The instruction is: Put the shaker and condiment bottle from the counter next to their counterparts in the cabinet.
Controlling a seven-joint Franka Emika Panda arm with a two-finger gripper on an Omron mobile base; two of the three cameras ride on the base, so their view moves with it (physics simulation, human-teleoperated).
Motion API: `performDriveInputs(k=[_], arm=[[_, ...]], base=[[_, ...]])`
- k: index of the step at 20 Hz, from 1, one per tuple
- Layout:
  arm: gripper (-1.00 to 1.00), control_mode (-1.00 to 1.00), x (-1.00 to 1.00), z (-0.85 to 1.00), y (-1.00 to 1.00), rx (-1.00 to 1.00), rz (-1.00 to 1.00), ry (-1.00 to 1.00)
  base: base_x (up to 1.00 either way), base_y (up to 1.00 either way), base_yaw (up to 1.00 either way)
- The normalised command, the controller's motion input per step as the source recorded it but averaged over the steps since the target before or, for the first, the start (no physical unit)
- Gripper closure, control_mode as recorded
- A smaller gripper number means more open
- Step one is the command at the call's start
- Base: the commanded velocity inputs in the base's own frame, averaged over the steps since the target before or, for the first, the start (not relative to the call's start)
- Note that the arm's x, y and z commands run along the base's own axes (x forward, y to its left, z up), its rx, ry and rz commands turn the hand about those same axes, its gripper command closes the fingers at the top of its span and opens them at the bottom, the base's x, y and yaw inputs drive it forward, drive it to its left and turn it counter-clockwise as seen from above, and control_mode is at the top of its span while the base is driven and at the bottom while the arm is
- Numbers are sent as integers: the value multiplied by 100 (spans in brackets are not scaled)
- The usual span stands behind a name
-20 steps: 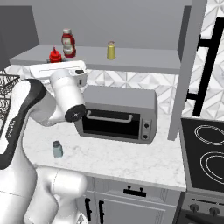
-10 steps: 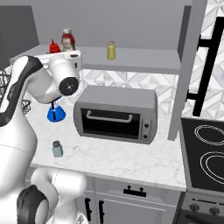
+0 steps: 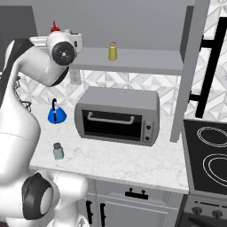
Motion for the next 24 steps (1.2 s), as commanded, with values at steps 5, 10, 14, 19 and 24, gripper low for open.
performDriveInputs(k=[5,10,14,19,24], arm=[[100,-100,15,-10,-27,0,0,0],[100,-100,33,-25,-19,0,0,0],[100,-100,38,-42,0,0,2,0],[100,-100,34,-23,0,0,0,0],[100,-100,39,-4,-3,0,0,0]], base=[[0,0,0],[0,0,0],[0,0,0],[0,0,0],[0,0,0]])
